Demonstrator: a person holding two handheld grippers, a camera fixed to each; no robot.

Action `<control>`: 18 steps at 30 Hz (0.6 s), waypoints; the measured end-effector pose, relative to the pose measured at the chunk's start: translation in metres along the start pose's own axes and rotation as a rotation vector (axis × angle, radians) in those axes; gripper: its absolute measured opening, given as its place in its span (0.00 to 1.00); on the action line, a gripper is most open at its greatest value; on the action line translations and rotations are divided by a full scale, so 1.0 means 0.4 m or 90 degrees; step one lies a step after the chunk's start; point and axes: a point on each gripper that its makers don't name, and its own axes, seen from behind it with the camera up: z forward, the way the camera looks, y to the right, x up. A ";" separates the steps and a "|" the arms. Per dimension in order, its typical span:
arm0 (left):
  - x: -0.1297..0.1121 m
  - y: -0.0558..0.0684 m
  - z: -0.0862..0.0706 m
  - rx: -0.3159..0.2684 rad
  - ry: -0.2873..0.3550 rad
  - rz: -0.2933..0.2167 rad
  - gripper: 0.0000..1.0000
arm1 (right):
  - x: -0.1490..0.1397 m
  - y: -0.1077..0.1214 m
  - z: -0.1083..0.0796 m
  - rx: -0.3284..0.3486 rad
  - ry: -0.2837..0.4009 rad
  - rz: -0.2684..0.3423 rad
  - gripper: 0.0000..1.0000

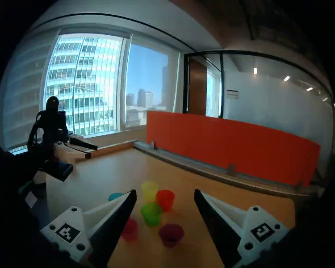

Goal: Pour water

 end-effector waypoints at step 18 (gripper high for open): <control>-0.130 0.005 0.037 -0.001 -0.062 0.039 0.85 | -0.050 -0.021 0.027 0.010 -0.041 -0.026 1.00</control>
